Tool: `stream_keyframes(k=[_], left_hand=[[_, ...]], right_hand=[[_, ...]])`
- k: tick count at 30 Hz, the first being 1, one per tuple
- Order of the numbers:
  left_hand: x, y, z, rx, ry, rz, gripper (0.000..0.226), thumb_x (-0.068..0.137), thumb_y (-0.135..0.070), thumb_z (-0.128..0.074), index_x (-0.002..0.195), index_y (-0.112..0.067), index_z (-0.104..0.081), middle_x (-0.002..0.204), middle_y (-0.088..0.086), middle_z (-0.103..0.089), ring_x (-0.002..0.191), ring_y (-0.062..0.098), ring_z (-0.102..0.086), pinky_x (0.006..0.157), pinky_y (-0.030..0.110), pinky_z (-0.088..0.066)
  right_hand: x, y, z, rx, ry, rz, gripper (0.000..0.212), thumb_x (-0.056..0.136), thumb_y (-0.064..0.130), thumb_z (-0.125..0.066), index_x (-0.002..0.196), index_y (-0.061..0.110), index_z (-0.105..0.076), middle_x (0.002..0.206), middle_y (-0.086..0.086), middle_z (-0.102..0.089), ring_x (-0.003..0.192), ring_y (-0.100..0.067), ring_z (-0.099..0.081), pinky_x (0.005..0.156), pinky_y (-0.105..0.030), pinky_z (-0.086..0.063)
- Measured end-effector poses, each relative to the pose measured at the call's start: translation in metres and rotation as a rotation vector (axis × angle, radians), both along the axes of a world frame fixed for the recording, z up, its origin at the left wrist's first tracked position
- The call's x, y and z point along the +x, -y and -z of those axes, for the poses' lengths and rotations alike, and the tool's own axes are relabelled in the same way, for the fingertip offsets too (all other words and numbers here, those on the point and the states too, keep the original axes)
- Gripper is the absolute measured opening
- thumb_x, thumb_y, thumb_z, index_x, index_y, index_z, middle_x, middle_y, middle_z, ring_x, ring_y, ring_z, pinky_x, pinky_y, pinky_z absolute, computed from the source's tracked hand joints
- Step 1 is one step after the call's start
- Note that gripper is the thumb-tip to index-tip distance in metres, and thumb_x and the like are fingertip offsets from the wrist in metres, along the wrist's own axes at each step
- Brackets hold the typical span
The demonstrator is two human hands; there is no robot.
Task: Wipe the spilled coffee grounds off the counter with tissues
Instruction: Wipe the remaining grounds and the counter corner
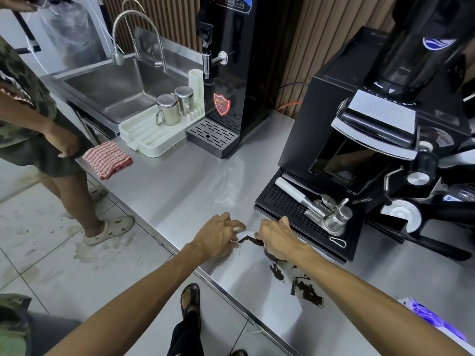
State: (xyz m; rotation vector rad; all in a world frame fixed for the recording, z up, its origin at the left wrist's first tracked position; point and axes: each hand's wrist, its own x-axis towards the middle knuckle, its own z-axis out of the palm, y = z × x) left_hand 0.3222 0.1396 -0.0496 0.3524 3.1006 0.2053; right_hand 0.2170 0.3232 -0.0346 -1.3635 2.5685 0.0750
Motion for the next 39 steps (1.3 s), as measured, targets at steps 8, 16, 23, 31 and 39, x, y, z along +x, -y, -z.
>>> stream_keyframes(k=[8,16,23,31,39], left_hand=[[-0.001,-0.002,0.005,0.001,0.002,-0.003,0.038,0.098,-0.046,-0.046,0.102,-0.023,-0.076,0.132,-0.020,-0.057,0.098,0.014,-0.043,0.079,0.026,-0.037],[-0.001,-0.016,0.011,0.203,-0.056,-0.118,0.031,0.094,-0.042,-0.056,0.104,-0.020,-0.076,0.121,-0.015,-0.066,0.094,0.013,-0.044,0.077,0.020,-0.029],[0.002,-0.030,0.014,0.380,-0.091,-0.308,0.025,0.086,-0.038,-0.069,0.100,-0.018,-0.071,0.092,-0.004,-0.070,0.089,0.012,-0.048,0.068,0.020,-0.041],[0.001,-0.036,0.017,0.429,-0.035,-0.368,0.032,0.089,-0.036,-0.066,0.113,-0.016,-0.072,0.107,0.000,-0.067,0.098,0.018,-0.050,0.079,0.027,-0.049],[0.006,-0.038,0.018,0.303,-0.045,-0.293,0.034,0.096,-0.044,-0.044,0.104,-0.025,-0.072,0.102,-0.001,-0.061,0.090,0.021,-0.046,0.081,0.027,-0.044]], right_hand=[[-0.002,0.000,0.003,-0.056,0.112,0.095,0.024,0.085,-0.006,-0.053,0.090,0.006,-0.074,0.101,-0.010,-0.066,0.081,-0.027,-0.059,0.072,-0.028,-0.020],[0.007,0.006,0.005,-0.158,0.258,0.302,0.018,0.088,0.001,-0.062,0.098,0.008,-0.075,0.104,-0.005,-0.073,0.097,-0.025,-0.065,0.091,-0.030,-0.040],[0.024,0.010,0.003,-0.236,0.307,0.460,0.017,0.084,0.005,-0.066,0.096,0.013,-0.076,0.088,-0.006,-0.072,0.075,-0.022,-0.062,0.084,-0.034,-0.054],[0.035,0.010,0.003,-0.411,0.351,0.558,0.036,0.080,0.002,-0.072,0.115,0.009,-0.068,0.090,-0.004,-0.067,0.083,-0.017,-0.065,0.083,-0.030,-0.057],[0.036,0.009,0.002,-0.449,0.367,0.598,0.009,0.080,0.001,-0.071,0.085,0.006,-0.075,0.078,-0.007,-0.069,0.071,-0.016,-0.067,0.067,-0.029,-0.059]])
